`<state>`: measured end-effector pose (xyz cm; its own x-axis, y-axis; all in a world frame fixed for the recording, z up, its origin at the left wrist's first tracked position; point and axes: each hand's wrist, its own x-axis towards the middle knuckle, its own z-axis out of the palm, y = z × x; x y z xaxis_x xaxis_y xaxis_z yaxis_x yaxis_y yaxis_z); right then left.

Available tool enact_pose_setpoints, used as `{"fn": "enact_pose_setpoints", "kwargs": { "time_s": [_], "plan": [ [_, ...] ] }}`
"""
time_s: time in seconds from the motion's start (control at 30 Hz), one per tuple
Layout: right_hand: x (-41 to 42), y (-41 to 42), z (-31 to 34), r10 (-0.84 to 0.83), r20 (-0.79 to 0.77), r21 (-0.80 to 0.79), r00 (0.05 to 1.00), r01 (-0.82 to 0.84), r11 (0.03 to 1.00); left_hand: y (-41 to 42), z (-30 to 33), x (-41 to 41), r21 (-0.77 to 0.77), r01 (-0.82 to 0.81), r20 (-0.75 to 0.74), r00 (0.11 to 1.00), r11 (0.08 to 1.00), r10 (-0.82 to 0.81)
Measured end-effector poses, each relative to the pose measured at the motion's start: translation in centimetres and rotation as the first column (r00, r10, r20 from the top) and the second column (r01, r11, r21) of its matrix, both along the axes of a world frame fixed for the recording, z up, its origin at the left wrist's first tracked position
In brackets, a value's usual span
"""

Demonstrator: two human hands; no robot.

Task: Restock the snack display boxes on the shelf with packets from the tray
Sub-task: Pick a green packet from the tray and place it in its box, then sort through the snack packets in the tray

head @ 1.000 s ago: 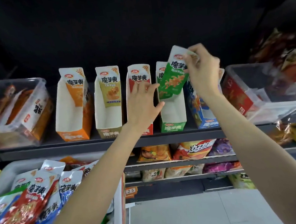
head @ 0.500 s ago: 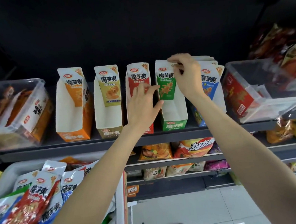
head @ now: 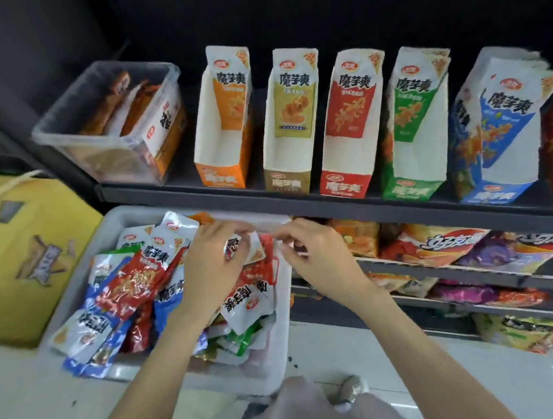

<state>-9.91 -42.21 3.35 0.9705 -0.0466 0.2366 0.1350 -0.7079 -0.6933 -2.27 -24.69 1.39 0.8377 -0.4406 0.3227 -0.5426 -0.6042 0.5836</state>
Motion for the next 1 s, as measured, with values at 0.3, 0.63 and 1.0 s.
{"fn": "enact_pose_setpoints", "kwargs": {
  "time_s": [0.3, 0.63, 1.0],
  "plan": [
    [4.6, 5.4, -5.4, 0.082, -0.337, -0.52, 0.938, -0.258, 0.814, 6.4, -4.7, -0.8, 0.405, -0.034, -0.1, 0.992, 0.914, 0.082],
    [5.3, 3.0, -1.8, 0.163, 0.221, -0.533, 0.962, -0.021, 0.846, 5.8, -2.9, -0.1, 0.157, -0.058, -0.025, 0.998, 0.986, 0.062],
    [2.7, -1.9, 6.7, -0.123, -0.022, 0.382, 0.992, 0.122, 0.916, 1.0, 4.2, -0.3, -0.12, 0.136, -0.128, 0.98, 0.983, -0.151]
  ]
}}
